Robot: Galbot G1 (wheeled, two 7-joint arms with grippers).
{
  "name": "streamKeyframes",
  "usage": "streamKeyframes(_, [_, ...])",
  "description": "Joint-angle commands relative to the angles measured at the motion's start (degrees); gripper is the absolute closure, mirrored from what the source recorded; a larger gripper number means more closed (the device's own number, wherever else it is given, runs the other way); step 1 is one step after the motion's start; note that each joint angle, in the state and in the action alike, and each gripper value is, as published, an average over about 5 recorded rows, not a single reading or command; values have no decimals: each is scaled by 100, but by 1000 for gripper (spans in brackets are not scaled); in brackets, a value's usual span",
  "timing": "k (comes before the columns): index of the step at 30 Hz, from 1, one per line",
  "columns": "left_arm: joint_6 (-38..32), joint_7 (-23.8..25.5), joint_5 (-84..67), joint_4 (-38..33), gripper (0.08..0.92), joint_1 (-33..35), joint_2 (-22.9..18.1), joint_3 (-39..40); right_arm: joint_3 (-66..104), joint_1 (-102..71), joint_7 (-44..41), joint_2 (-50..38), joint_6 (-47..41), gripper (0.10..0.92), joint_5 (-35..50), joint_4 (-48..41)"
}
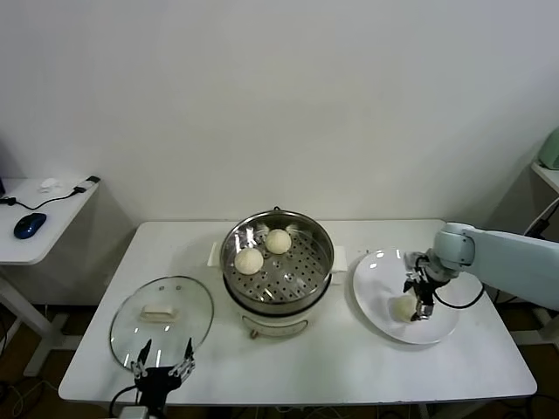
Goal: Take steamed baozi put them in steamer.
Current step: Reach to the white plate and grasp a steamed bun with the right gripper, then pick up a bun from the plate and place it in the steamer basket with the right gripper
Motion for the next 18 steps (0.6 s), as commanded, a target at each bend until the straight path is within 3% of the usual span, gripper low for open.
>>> streamKeyframes(1, [9,7,4,-22,177,9,-1,23,44,-59,-35,39,1,338,-82,-40])
streamKeyframes(4, [14,7,7,-50,177,22,-6,29,-106,194,-122,6,23,380,-63,70])
streamKeyframes(10, [43,12,26,-124,177,51,-10,57,-715,1572,-581,173,283,389,131,279])
streamKeyframes(18, [47,9,27,-234,177,123,37,62,-1203,4025,-1504,1468,1428,389,723,43])
